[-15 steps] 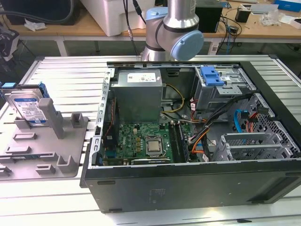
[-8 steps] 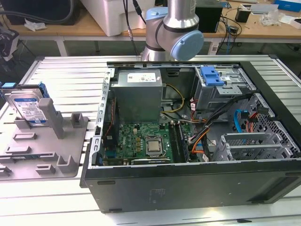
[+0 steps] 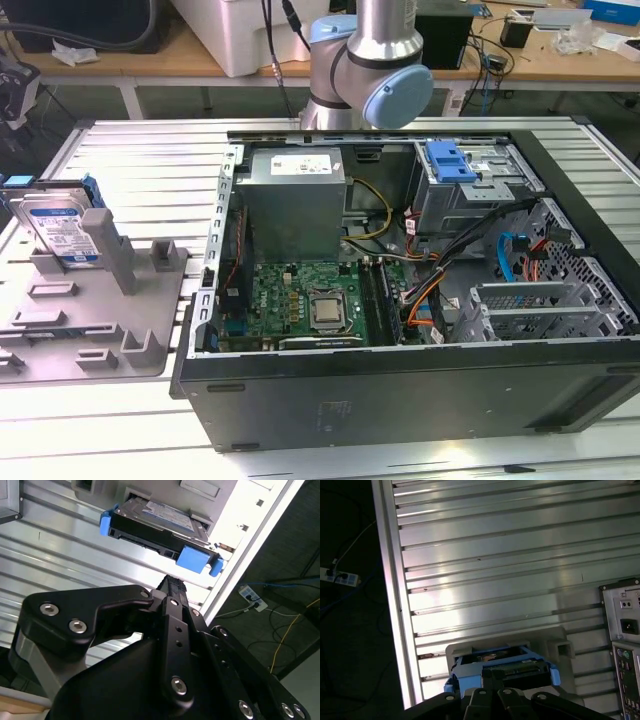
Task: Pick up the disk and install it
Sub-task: 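Pick up the disk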
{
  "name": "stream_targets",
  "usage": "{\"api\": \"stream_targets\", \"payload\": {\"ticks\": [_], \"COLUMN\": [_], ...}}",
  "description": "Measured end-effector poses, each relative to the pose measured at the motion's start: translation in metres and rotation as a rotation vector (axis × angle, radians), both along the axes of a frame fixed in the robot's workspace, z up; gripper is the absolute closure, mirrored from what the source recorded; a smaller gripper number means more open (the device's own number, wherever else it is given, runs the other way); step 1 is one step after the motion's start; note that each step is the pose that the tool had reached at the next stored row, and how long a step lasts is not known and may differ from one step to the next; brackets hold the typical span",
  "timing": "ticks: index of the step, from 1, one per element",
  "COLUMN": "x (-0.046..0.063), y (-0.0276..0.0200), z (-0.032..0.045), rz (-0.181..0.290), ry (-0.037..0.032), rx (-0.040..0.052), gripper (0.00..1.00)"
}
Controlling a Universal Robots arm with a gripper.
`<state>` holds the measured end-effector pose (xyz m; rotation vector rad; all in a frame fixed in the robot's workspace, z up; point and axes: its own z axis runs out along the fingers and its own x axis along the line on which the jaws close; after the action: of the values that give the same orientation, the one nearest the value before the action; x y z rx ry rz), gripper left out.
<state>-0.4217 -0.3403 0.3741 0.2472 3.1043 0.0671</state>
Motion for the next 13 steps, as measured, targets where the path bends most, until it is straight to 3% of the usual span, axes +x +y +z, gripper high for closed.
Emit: {"api": "stream_targets", "payload": {"ticks": [9, 13], "x": [0.0008, 0.0008], "y": [0.0, -0.0001], "z": [-0.0001, -0.0003], "rz": [0.0, 0.019], "ry": [0.0044, 0.0195], "rx": [-0.0002, -0.0013], "gripper": [0.89, 0.89]}}
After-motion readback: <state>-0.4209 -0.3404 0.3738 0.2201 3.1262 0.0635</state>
